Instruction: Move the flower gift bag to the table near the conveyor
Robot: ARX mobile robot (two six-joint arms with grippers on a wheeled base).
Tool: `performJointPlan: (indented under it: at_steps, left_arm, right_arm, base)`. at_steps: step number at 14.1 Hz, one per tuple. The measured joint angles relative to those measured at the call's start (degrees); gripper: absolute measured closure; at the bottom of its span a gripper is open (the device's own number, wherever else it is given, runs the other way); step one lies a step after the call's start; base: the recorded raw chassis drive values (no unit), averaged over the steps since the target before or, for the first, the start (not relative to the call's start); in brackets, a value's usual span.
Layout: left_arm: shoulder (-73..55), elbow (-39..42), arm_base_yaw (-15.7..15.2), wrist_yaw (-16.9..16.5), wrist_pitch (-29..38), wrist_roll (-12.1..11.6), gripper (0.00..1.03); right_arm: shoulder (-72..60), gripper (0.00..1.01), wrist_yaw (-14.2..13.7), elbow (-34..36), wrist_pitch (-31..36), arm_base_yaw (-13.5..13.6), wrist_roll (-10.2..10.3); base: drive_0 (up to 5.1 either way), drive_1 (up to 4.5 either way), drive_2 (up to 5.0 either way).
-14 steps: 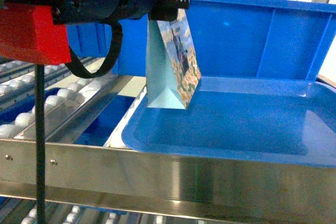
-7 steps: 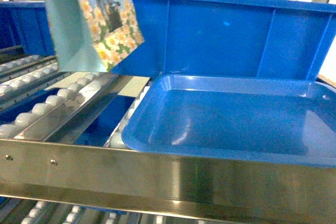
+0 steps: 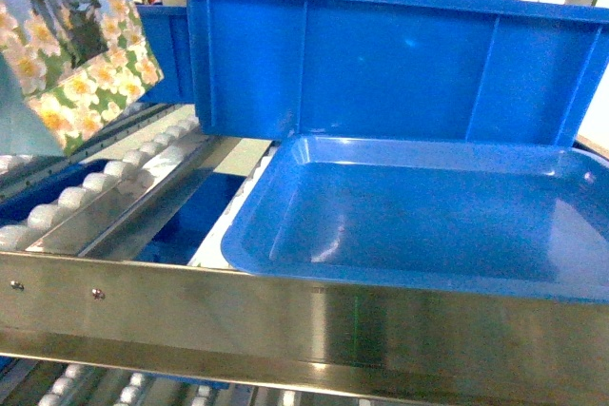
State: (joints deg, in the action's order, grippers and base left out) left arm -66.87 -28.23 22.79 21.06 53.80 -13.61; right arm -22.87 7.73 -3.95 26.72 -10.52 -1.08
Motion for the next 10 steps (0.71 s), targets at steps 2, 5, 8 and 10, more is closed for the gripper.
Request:
performJointPlan:
  at_steps: [2, 5, 8, 10]
  left_arm:
    - [2.7, 2.8, 0.0, 1.1, 0.0, -0.6, 1.01]
    - [8.8, 8.7, -0.7, 3.5, -0.6, -1.8, 1.01]
    - [13.8, 16.2, -3.3, 4.3, 0.2, -2.4, 1.01]
    - [14.1, 16.9, -3.8, 3.2, 0.2, -3.4, 1.01]
  right_arm:
    - [0.0, 0.99, 0.0, 0.0, 0.0, 0.0, 0.0]
    - [0.0, 0.99, 0.0, 0.0, 0.0, 0.0, 0.0]
    - [0.0, 0.99, 0.0, 0.0, 0.0, 0.0, 0.0]
    - [0.0, 0.99, -0.2, 0.0, -0.1, 0.0, 0.0]
  base:
    - [0.0, 0.00, 0.0]
    - [0.0, 0.00, 0.0]
    - [0.0, 0.00, 0.0]
    - [-4.7, 1.73, 3.5]
